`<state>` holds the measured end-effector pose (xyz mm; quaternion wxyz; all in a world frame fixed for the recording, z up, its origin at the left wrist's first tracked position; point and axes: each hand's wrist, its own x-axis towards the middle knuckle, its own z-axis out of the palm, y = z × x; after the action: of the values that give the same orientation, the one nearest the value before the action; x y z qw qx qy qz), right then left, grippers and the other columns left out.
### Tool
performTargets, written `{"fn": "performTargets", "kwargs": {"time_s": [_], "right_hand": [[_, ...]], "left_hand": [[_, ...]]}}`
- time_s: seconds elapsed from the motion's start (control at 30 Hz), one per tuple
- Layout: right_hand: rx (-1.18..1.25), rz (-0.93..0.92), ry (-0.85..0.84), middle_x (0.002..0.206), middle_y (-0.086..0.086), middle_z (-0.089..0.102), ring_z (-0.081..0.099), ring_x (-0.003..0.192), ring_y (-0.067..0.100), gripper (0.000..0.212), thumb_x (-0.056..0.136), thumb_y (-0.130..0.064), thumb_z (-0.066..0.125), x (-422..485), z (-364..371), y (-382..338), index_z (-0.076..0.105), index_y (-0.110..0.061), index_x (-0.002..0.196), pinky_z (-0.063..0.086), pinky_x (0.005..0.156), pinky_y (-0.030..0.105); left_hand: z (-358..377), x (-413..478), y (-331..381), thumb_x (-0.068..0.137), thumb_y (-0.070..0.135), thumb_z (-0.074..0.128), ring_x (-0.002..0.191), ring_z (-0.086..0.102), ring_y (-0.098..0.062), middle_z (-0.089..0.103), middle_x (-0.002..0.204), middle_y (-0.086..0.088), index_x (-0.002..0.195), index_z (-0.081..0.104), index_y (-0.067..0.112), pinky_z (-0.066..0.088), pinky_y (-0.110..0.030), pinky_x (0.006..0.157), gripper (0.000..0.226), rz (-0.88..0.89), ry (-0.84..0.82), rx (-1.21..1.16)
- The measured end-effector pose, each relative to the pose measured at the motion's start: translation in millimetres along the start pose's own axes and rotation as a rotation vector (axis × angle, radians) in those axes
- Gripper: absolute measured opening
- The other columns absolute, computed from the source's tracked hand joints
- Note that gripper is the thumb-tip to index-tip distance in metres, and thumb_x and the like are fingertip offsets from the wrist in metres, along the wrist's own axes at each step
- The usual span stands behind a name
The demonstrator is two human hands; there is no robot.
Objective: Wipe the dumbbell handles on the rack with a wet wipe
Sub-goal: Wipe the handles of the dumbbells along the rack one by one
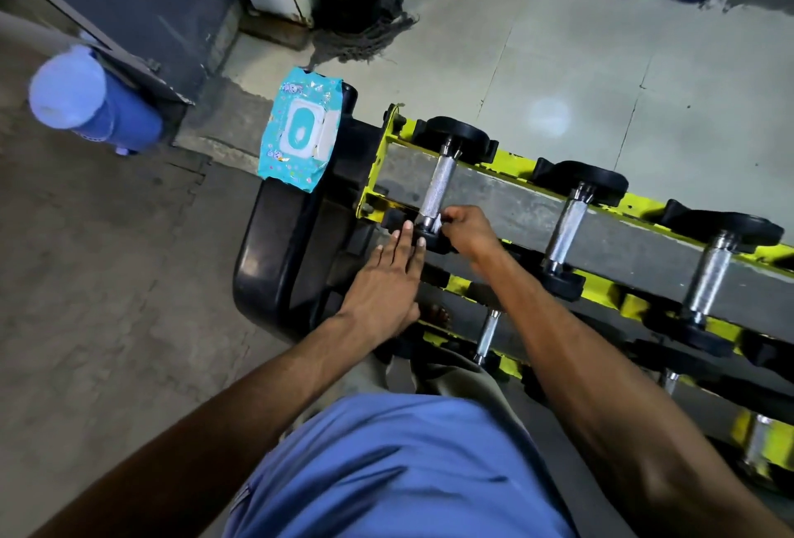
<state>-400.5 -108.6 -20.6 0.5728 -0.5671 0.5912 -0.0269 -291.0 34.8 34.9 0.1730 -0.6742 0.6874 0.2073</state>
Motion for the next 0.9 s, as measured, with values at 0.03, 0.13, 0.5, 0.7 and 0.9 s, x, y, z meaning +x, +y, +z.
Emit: {"fn": "performTargets", "kwargs": {"time_s": [0.03, 0.13, 0.5, 0.7, 0.9], "right_hand": [[0.006, 0.009, -0.028, 0.063, 0.004, 0.056, 0.047, 0.051, 0.013, 0.026, 0.088, 0.011, 0.051, 0.6, -5.8, -2.9, 0.068, -0.008, 0.082, 0.035, 0.042, 0.019], [0.152, 0.068, 0.042, 0.066, 0.004, 0.058, 0.052, 0.054, 0.012, 0.017, 0.087, 0.009, 0.063, 10.1, -14.8, -9.5, 0.065, -0.008, 0.088, 0.041, 0.043, 0.016], [0.174, 0.127, -0.078, 0.057, 0.003, 0.053, 0.040, 0.044, 0.015, 0.029, 0.092, 0.005, 0.048, 12.4, -8.4, -10.8, 0.065, -0.014, 0.079, 0.027, 0.041, 0.019], [0.130, -0.091, 0.044, 0.065, 0.001, 0.061, 0.049, 0.046, 0.003, 0.012, 0.086, -0.006, 0.076, -5.2, -10.7, 7.3, 0.065, -0.010, 0.081, 0.039, 0.045, 0.020], [-0.805, -0.716, -0.032, 0.100, 0.000, 0.068, 0.064, 0.094, 0.021, 0.010, 0.090, -0.016, 0.065, 5.7, -3.8, -36.8, 0.071, -0.021, 0.096, 0.044, 0.064, 0.030]], "left_hand": [[-0.1, 0.0, 0.6, 0.093, 0.039, 0.061, 0.161, 0.003, -0.038, -0.017, 0.169, -0.029, 0.165, -0.003, 0.003, 0.014, -0.046, 0.131, 0.103, 0.000, 0.003, -0.006], [-0.3, 0.4, 1.2, 0.095, 0.041, 0.060, 0.161, 0.002, -0.038, -0.018, 0.169, -0.029, 0.165, -0.005, 0.004, 0.016, -0.047, 0.130, 0.103, 0.005, -0.006, -0.020], [-3.3, -0.6, 1.4, 0.094, 0.043, 0.062, 0.161, 0.000, -0.039, -0.017, 0.169, -0.030, 0.165, -0.004, 0.003, 0.015, -0.046, 0.130, 0.105, 0.004, 0.012, -0.017], [-2.2, -1.4, 2.1, 0.094, 0.042, 0.061, 0.161, 0.001, -0.038, -0.018, 0.169, -0.029, 0.165, -0.003, 0.004, 0.016, -0.047, 0.130, 0.104, 0.006, 0.007, -0.025], [-5.6, -1.4, 3.3, 0.090, 0.040, 0.065, 0.161, 0.005, -0.038, -0.007, 0.170, -0.031, 0.163, 0.017, 0.002, 0.016, -0.045, 0.130, 0.095, 0.007, 0.021, -0.047]]}}
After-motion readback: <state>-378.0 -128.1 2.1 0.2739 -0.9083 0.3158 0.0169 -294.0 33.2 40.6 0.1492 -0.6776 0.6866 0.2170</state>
